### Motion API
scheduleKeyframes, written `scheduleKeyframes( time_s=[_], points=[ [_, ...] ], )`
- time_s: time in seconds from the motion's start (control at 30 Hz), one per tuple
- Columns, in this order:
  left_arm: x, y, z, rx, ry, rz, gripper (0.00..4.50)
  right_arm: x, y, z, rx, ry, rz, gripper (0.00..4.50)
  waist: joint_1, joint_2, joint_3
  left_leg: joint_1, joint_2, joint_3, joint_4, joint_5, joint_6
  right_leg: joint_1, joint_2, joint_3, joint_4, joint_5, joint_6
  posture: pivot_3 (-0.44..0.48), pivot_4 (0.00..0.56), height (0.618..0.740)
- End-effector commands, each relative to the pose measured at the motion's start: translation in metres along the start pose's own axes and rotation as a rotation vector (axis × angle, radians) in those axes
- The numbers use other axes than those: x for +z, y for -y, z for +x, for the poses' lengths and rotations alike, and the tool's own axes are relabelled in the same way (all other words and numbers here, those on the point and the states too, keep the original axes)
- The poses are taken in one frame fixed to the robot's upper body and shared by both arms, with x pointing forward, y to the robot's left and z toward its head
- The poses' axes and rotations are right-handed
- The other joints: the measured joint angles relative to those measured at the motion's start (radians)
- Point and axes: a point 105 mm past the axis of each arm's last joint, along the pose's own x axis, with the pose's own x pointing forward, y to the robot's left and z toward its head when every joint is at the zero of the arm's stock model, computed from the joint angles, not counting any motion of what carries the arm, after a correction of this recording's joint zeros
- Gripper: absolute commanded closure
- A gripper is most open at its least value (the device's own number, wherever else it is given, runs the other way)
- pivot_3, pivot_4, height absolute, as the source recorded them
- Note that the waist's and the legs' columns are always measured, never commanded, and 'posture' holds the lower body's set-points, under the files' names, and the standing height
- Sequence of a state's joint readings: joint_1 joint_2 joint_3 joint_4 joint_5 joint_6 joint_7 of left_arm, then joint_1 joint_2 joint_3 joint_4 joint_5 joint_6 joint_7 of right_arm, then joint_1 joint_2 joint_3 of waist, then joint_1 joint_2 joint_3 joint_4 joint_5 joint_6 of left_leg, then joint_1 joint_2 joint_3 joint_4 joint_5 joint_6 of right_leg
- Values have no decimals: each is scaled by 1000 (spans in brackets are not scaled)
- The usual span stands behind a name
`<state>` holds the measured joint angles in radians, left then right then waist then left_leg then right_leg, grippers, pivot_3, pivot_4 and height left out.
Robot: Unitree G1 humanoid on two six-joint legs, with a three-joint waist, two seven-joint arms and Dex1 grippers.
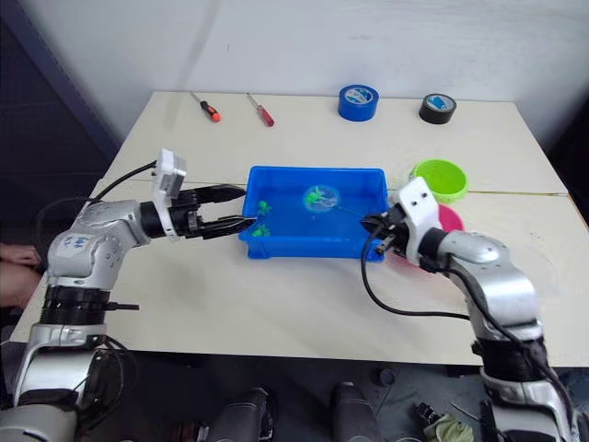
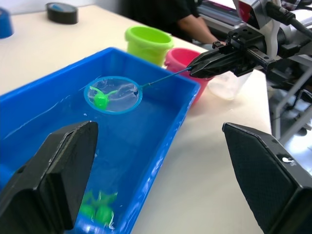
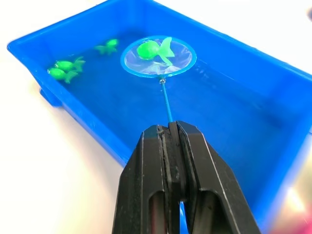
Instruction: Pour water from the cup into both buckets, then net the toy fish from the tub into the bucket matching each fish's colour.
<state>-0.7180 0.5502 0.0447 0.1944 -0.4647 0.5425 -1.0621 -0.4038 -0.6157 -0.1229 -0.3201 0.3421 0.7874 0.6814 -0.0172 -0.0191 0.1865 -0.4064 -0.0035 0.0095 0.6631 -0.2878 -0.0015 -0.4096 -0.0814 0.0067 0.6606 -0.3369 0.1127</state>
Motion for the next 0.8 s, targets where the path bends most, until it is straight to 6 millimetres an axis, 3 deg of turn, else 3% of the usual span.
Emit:
scheduleKeyframes(
  time_s=[0.03, 0.13, 0.27, 0.47, 0.57, 0.67, 0.8],
  points=[
    [8, 4, 15, -68, 18, 39, 49, 12, 7, -16, -74, 25, -34, 4500, 0, 0, 0, 0, 0, 0, 0, 0, 0, 0, 0, 0, 0, 0, 0, 0, 150, 740],
    [8, 3, 25, -94, 22, 47, 49, 11, 10, -23, -118, 34, -22, 4500, -2, 0, 0, 0, 0, 0, 0, 0, 0, 0, 1, 0, 0, 0, 0, 0, 150, 740],
    [10, 2, 37, -110, 29, 66, 49, 27, 19, -39, -174, 89, -33, 4500, 1, 0, 0, 0, 0, 0, 0, 0, 0, 0, 2, 0, 0, 0, 0, 0, 150, 740],
    [14, 3, 43, -149, 50, 75, 49, 45, 58, -76, -338, 96, -75, 4500, 17, 0, 0, 0, 0, 0, 0, 0, 1, 0, 2, 0, -1, 0, 0, 0, 150, 740],
    [15, 2, 44, -145, 56, 83, 49, 46, 91, -93, -488, 44, -135, 4500, 17, 0, 0, 0, -1, 0, 1, 0, 1, 0, 1, 0, -1, 0, 0, 0, 150, 740],
    [16, 3, 45, -141, 61, 94, 49, 42, 116, -102, -598, -25, -214, 4500, 17, 0, 0, 0, -1, 1, 1, -1, 4, 0, 1, 1, -2, 0, 0, 0, 150, 740],
    [18, 3, 44, -131, 69, 105, 49, 36, 127, -99, -617, -128, -411, 4500, 14, 0, 0, 0, -1, 2, 1, -1, 3, 0, 2, 1, -1, 0, 0, 0, 150, 740]
  ],
)
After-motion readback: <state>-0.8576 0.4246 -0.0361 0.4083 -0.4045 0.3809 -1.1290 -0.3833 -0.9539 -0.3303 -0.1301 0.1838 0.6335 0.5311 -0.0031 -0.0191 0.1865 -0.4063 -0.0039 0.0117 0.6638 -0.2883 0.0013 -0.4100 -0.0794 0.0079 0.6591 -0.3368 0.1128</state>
